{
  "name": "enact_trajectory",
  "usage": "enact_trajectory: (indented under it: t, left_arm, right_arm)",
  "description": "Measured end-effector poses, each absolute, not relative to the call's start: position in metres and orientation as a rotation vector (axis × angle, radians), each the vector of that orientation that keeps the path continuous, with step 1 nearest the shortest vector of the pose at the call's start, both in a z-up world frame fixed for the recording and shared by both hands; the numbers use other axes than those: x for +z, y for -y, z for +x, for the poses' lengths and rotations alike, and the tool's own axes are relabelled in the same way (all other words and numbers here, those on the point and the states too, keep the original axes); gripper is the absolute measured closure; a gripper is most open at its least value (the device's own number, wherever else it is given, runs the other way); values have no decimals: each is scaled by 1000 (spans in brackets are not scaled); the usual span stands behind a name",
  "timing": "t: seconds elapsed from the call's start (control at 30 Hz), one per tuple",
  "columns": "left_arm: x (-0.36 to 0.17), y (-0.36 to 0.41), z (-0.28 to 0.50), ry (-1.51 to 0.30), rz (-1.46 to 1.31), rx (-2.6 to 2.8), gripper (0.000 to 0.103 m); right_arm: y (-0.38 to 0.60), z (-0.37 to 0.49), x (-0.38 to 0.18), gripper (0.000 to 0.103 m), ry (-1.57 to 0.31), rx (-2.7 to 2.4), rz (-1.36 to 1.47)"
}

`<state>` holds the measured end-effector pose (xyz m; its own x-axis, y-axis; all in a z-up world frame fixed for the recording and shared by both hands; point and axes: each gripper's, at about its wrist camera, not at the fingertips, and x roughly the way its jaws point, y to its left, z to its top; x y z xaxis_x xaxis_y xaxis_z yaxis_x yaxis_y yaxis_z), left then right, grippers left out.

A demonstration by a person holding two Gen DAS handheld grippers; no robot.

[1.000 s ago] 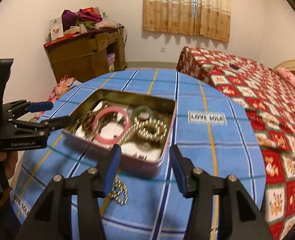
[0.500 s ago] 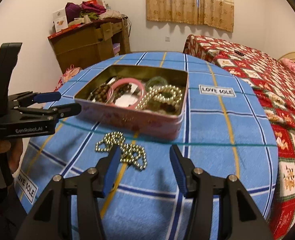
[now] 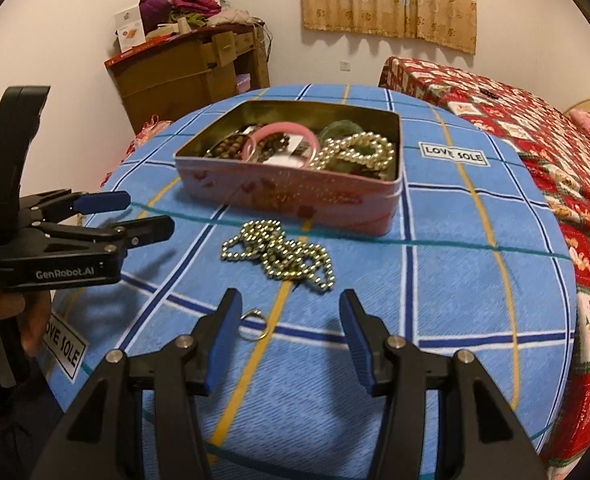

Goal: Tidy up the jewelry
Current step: 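Move the left tool to the gold bead necklace while the right tool approaches the silver ring, then close the right tool on the silver ring while the left tool grasps the gold bead necklace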

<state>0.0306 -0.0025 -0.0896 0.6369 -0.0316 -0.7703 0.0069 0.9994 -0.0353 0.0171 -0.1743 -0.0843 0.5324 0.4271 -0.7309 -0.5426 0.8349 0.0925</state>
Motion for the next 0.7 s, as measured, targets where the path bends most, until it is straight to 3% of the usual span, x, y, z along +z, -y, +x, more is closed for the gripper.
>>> enact_trajectory:
  t: [0.23,0.4,0.7]
  left_arm:
    - [-93,0,30,-889,-36,-12,24]
    - [-95,3,31,-895,-34,-14,24]
    - [-98,10,32,-904,-16,-24,24]
  right_arm:
    - [165,13,-94,50,-848,602,-176]
    - [166,14,-99,66,-836,568,-214]
    - [166,13,-100,71,-825,554,-237]
